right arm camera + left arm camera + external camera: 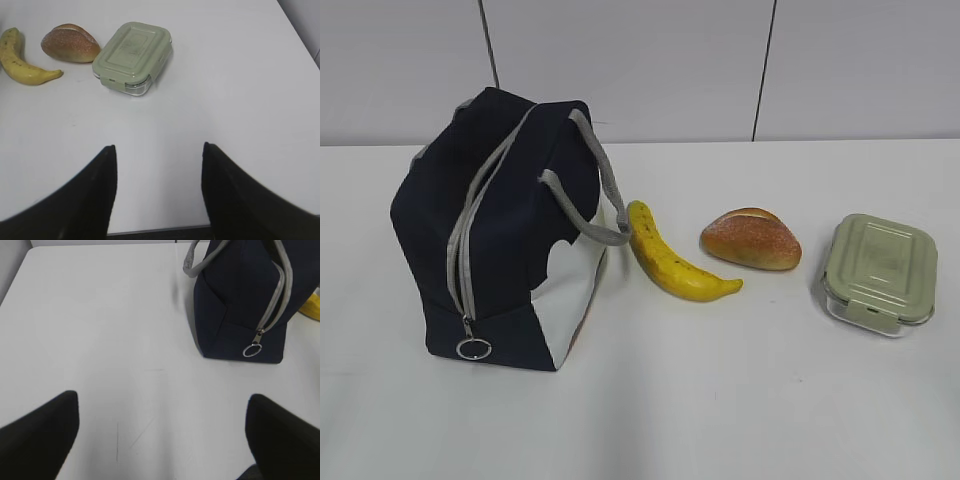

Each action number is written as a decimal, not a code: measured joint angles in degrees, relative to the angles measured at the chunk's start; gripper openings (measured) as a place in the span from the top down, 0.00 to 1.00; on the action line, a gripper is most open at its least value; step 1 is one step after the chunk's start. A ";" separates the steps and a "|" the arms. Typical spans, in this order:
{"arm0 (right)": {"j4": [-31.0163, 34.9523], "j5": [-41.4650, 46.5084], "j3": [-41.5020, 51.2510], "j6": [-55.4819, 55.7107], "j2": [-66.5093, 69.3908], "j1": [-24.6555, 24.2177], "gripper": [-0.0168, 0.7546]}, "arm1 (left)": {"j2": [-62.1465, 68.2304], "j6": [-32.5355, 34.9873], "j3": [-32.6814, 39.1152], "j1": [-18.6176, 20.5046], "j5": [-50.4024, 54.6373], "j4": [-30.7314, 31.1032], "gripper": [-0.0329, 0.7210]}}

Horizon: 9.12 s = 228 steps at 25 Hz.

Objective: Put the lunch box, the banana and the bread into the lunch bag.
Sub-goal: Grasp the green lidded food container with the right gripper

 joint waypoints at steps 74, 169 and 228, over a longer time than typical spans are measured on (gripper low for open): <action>0.10 0.00 0.00 0.00 0.00 0.00 0.45 | 106.63 7.30 -67.58 -8.01 4.43 -15.02 0.56; 51.63 -14.13 -26.31 -48.90 104.00 -21.47 0.45 | 107.08 7.34 -67.58 -8.01 5.83 -21.62 0.96; 74.34 -6.99 -27.04 -70.67 116.20 -25.60 0.48 | 107.08 7.34 -67.58 -8.01 5.87 -21.14 0.96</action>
